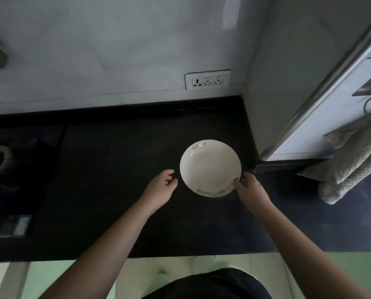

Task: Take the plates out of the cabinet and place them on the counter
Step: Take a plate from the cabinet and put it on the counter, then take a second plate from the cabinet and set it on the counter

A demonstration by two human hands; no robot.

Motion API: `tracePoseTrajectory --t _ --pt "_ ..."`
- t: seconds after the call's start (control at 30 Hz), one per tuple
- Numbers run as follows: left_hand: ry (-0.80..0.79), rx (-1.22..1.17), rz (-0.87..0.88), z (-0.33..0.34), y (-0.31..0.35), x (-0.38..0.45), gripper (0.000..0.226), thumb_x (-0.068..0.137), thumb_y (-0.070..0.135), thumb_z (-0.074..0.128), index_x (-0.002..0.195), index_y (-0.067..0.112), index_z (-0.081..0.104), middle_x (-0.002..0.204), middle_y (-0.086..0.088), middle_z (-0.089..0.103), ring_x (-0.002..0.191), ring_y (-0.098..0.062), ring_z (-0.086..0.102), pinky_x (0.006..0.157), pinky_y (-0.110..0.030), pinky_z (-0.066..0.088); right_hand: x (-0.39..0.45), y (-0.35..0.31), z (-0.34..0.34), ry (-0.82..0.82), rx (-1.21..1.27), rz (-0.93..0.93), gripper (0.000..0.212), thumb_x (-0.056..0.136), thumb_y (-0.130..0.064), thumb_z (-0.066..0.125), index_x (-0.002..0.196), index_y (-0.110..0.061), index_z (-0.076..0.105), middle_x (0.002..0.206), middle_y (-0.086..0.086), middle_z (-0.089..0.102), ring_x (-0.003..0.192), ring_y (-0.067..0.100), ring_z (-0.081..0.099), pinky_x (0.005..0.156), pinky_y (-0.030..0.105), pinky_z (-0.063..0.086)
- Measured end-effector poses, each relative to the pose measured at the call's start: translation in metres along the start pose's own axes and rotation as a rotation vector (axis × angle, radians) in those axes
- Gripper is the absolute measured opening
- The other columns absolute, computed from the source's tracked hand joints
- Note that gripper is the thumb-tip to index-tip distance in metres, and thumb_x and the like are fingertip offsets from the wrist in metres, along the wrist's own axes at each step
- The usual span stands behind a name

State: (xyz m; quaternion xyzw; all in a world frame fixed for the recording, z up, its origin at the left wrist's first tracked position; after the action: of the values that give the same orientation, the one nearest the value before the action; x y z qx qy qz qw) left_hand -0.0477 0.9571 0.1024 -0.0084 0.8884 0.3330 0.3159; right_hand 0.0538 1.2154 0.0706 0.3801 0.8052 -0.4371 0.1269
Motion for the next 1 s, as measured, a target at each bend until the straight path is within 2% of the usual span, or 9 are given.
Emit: tracePoseTrajectory --t 0.13,0.3,0.43,0.5,0.63,0.7,0.77,0.87,1.0 --pt "0.0 0.24 0.121 -0.015 -0.006 -0.034 0.054 0.098 0.039 0.05 0.149 0.03 0.034 0.15 0.004 0.042 0.133 -0.014 0.046 0.105 -0.034 0.042 -0.024 -0.017 0.004 -0.012 -0.121 -0.1 0.056 0.093 -0.04 0.051 0.142 -0.017 0.038 0.139 0.011 0.051 0.116 0.029 0.055 0.087 0.037 0.047" --pt "0.122 0.578 0.277 -0.029 -0.029 -0.079 0.059 0.098 0.046 0.045 0.151 0.025 0.029 0.154 0.002 0.036 0.14 -0.016 0.036 0.11 -0.039 0.039 -0.073 -0.039 0.028 -0.083 -0.245 -0.258 0.038 0.096 -0.037 0.049 0.13 -0.02 0.053 0.128 0.007 0.061 0.112 0.025 0.059 0.084 0.032 0.045" --pt "0.212 0.759 0.349 -0.04 -0.068 -0.12 0.064 0.098 0.054 0.034 0.153 0.025 0.021 0.158 0.002 0.03 0.146 -0.019 0.025 0.116 -0.047 0.028 -0.131 -0.047 0.057 -0.05 -0.319 -0.374 0.043 0.096 -0.043 0.047 0.132 -0.021 0.054 0.128 0.004 0.061 0.113 0.022 0.058 0.093 0.035 0.047" --pt "0.244 0.787 0.367 -0.047 -0.091 -0.144 0.065 0.098 0.056 0.03 0.154 0.026 0.019 0.161 0.002 0.025 0.149 -0.02 0.019 0.118 -0.05 0.021 -0.164 -0.048 0.075 0.007 -0.377 -0.441 0.048 0.096 -0.046 0.045 0.136 -0.021 0.051 0.136 0.002 0.055 0.122 0.023 0.052 0.101 0.038 0.043" --pt "0.3 0.821 0.362 -0.063 -0.143 -0.194 0.063 0.099 0.055 0.024 0.155 0.028 0.014 0.164 0.002 0.017 0.151 -0.021 0.011 0.119 -0.054 0.011 -0.233 -0.047 0.112 0.101 -0.536 -0.579 0.055 0.098 -0.05 0.037 0.145 -0.023 0.039 0.147 -0.003 0.044 0.137 0.02 0.036 0.113 0.035 0.027" --pt "0.337 0.835 0.354 -0.067 -0.171 -0.219 0.06 0.099 0.05 0.022 0.155 0.029 0.018 0.163 0.002 0.02 0.151 -0.021 0.014 0.116 -0.061 0.01 -0.263 -0.042 0.132 0.093 -0.579 -0.606 0.058 0.098 -0.051 0.034 0.149 -0.024 0.031 0.152 -0.004 0.037 0.142 0.018 0.027 0.116 0.035 0.021" --pt "0.368 0.838 0.347 -0.069 -0.195 -0.245 0.061 0.094 0.048 0.023 0.151 0.027 0.032 0.159 0.0 0.032 0.148 -0.023 0.026 0.111 -0.066 0.018 -0.291 -0.037 0.15 0.066 -0.591 -0.622 0.061 0.098 -0.052 0.03 0.152 -0.023 0.025 0.156 -0.004 0.029 0.145 0.017 0.02 0.117 0.035 0.016" --pt "0.387 0.845 0.364 -0.067 -0.227 -0.276 0.062 0.094 0.049 0.028 0.149 0.024 0.039 0.155 -0.002 0.039 0.145 -0.025 0.033 0.113 -0.061 0.025 -0.33 -0.032 0.171 0.044 -0.633 -0.669 0.062 0.098 -0.053 0.025 0.153 -0.026 0.017 0.16 -0.005 0.02 0.147 0.016 0.011 0.118 0.033 0.01" --pt "0.416 0.824 0.35 -0.067 -0.259 -0.306 0.064 0.096 0.052 0.018 0.154 0.027 0.024 0.16 -0.002 0.03 0.149 -0.026 0.02 0.119 -0.053 0.017 -0.369 -0.025 0.185 0.04 -0.689 -0.702 0.063 0.097 -0.055 0.019 0.153 -0.029 0.012 0.161 -0.007 0.015 0.148 0.016 0.006 0.119 0.032 0.006"
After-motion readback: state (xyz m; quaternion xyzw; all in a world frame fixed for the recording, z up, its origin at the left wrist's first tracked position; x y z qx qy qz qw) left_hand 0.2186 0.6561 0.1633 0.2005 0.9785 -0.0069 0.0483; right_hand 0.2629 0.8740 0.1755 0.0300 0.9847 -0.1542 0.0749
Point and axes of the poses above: each hand's wrist, its own x-axis towards the middle knuckle, its own z-axis out of the palm, y = z × x, the point moved 6 cm from there along x, towards the middle knuckle
